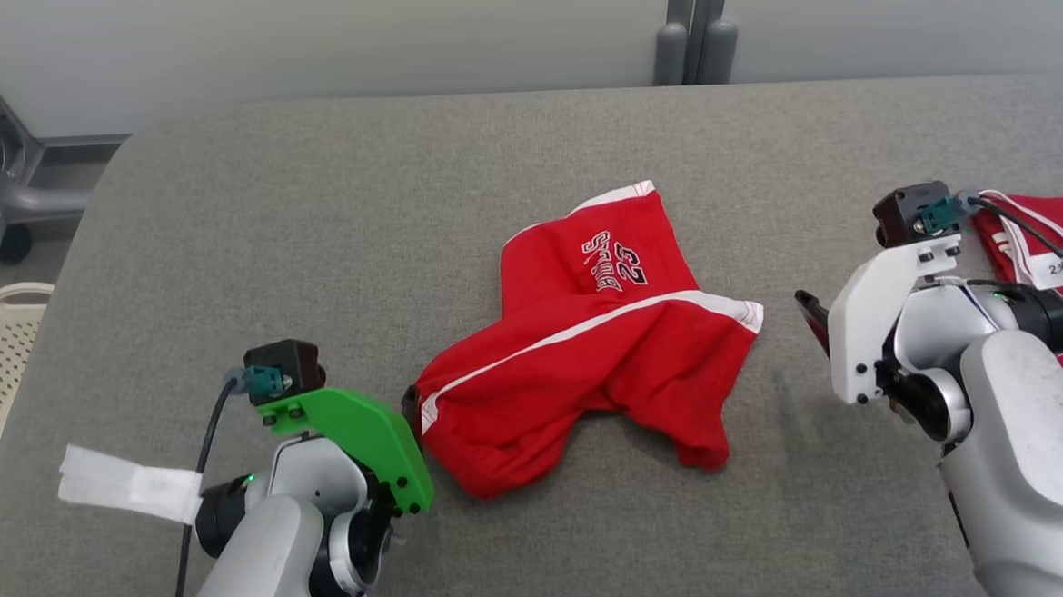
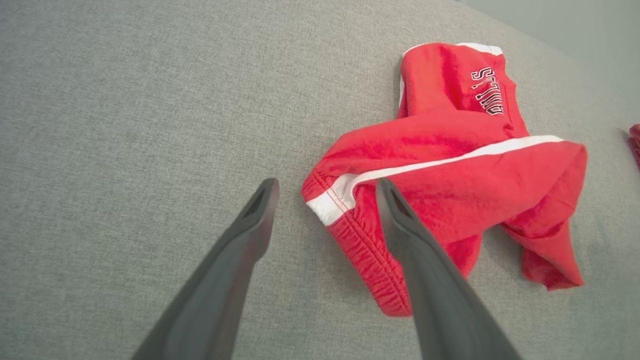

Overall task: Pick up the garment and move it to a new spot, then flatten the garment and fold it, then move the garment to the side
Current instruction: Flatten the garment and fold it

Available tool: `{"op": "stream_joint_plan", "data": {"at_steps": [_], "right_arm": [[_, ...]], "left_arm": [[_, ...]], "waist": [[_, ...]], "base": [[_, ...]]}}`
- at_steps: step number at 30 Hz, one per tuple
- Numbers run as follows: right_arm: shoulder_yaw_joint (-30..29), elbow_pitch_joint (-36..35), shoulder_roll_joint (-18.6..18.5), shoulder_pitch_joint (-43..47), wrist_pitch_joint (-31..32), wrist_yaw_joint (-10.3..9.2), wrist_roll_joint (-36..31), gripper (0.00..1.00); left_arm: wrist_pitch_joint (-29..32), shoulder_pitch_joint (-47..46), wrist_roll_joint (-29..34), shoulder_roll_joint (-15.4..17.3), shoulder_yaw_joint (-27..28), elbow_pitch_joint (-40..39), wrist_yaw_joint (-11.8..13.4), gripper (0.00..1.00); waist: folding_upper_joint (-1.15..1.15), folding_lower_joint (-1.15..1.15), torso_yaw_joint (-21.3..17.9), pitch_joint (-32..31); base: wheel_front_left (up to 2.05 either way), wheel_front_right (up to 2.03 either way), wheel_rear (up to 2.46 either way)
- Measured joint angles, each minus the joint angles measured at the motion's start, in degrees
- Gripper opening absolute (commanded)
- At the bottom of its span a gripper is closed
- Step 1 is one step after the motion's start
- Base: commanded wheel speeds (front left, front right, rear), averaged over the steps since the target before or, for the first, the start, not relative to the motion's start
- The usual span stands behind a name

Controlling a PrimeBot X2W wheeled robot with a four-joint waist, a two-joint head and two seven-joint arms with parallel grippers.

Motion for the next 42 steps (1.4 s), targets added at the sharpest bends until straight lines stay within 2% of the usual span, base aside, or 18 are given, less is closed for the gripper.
{"op": "stream_joint_plan", "data": {"at_steps": [8,12,13,18,20,26,29,31,32,34,35,42], "right_arm": [[2.5,4.8,-2.6,-6.9,2.0,0.01,-0.1,1.00],[2.7,6.5,-3.3,-9.1,1.0,0.00,-0.1,1.00],[2.8,7.2,-3.4,-9.9,0.5,0.00,-0.1,1.00],[3.4,9.3,-3.3,-11.0,-1.0,0.00,0.1,1.00],[4.0,9.9,-3.2,-11.1,-1.1,0.00,0.3,1.00],[5.1,11.0,-3.2,-11.2,-1.9,0.00,1.0,1.00],[5.4,11.2,-3.3,-11.3,-2.3,0.00,1.1,1.00],[5.5,11.2,-3.4,-11.6,-2.5,0.00,1.1,1.00],[5.6,11.2,-3.4,-11.8,-2.6,0.00,1.1,1.00],[5.7,11.2,-3.5,-12.1,-2.8,0.00,1.1,1.00],[5.7,11.3,-3.5,-12.1,-2.8,0.00,1.1,1.00],[6.2,12.0,-3.5,-12.0,-2.1,0.00,1.8,1.00]], "left_arm": [[6.3,-5.7,0.7,-1.0,-1.5,3.8,2.2,1.00],[8.0,-6.5,0.6,-1.5,-2.4,4.3,2.2,1.00],[8.3,-6.5,0.5,-1.5,-2.6,4.6,2.2,0.85],[8.9,-6.5,-0.2,-1.7,-2.9,4.9,2.1,0.68],[9.1,-6.5,-0.5,-1.8,-2.9,4.9,2.1,0.70],[8.6,-6.7,-1.5,-2.8,-2.6,5.0,1.8,0.91],[8.0,-6.7,-2.6,-3.6,-2.0,5.6,1.7,0.89],[7.3,-6.8,-2.9,-3.8,-1.8,6.1,1.6,0.71],[7.1,-7.0,-2.8,-3.8,-1.9,6.4,1.6,0.47],[6.7,-7.5,-2.4,-3.7,-2.1,7.0,1.7,0.20],[6.3,-7.7,-2.3,-3.7,-2.1,7.1,1.6,0.00],[6.3,-7.8,-1.5,-3.0,-2.7,7.4,1.6,0.00]], "waist": [[0.00,0.00,0.7,5.4],[0.00,0.00,1.0,7.7],[0.00,0.00,1.1,8.6],[0.00,0.00,1.0,9.8],[0.00,0.00,0.9,10.0],[0.00,0.00,0.3,10.4],[0.00,0.00,0.1,10.7],[0.00,0.00,-0.1,11.1],[0.00,0.00,-0.1,11.2],[0.00,0.00,-0.1,11.6],[0.00,0.00,-0.1,11.7],[0.00,0.00,0.4,12.0]], "base": [[0.00,0.00,0.00],[0.00,0.00,0.00],[0.00,0.00,0.00],[0.00,0.00,0.00],[0.00,0.00,0.00],[0.00,0.00,0.00],[0.00,0.00,0.00],[0.00,0.00,0.00],[0.00,0.00,0.00],[0.00,0.00,0.00],[0.00,0.00,0.00],[0.00,0.00,0.00]]}}
